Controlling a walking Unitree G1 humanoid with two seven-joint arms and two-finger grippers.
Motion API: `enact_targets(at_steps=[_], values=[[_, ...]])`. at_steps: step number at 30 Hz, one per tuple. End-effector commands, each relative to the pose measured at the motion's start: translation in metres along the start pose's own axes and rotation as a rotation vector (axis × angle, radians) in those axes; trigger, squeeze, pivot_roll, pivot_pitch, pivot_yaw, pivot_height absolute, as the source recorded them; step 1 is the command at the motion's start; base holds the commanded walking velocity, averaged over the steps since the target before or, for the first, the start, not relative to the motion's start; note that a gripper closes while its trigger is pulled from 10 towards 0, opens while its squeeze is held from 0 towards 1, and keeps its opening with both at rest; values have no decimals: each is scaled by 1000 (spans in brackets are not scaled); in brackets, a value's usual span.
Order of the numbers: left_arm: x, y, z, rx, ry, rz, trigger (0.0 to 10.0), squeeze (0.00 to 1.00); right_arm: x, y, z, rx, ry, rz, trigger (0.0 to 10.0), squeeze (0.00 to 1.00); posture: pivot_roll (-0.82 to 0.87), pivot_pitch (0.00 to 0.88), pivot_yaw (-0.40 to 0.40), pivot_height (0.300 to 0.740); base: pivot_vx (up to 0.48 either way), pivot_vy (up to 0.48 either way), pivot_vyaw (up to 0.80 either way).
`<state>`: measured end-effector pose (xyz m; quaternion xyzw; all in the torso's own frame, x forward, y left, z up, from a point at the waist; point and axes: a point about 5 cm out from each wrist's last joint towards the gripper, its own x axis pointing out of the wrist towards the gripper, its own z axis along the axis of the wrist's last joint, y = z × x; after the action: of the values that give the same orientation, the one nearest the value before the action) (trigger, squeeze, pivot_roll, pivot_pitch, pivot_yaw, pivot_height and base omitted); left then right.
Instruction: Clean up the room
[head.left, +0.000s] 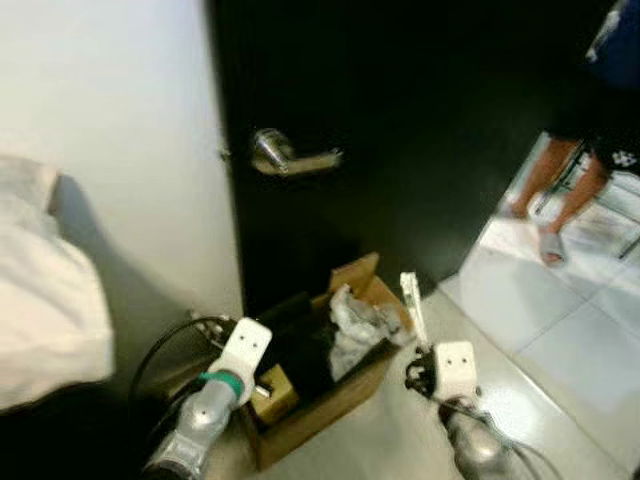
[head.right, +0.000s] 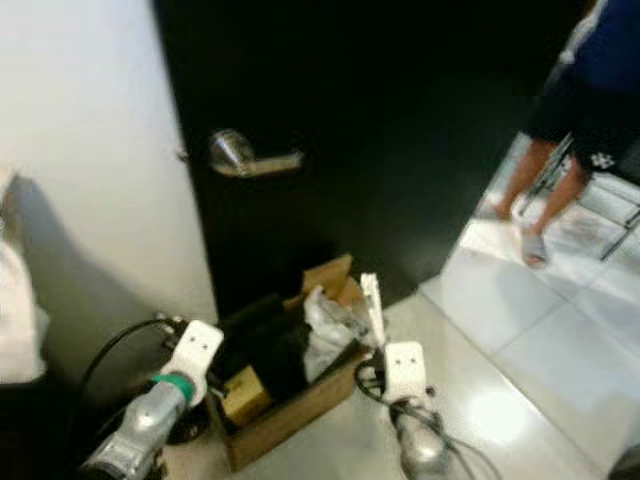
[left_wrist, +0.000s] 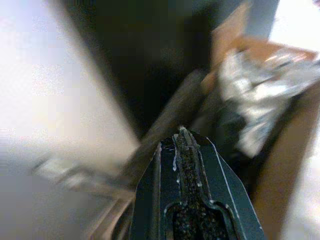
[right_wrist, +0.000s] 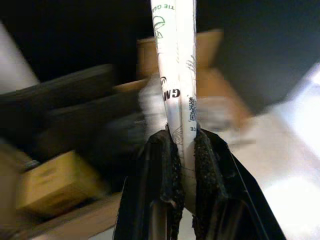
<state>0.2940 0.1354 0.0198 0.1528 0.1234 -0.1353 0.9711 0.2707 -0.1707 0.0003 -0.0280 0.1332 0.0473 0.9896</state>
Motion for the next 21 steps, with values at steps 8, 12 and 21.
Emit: enact_targets(at_steps=[8, 12, 21], values=[[-7, -8, -12, 72, 20, -70, 10000, 0, -6, -9, -9, -1, 35, -33, 10000, 0, -64, 20, 26, 726, 0, 0, 0], [-10, -16, -16, 126, 26, -131, 10000, 0, -7, -10, -10, -1, 35, -36, 10000, 0, -67, 23, 27, 726, 0, 0, 0], [-5, -25, -8, 81, 18, -146, 10000, 0, -8, -11, -11, 2, 39, -39, 10000, 0, -67, 24, 25, 726, 0, 0, 0]])
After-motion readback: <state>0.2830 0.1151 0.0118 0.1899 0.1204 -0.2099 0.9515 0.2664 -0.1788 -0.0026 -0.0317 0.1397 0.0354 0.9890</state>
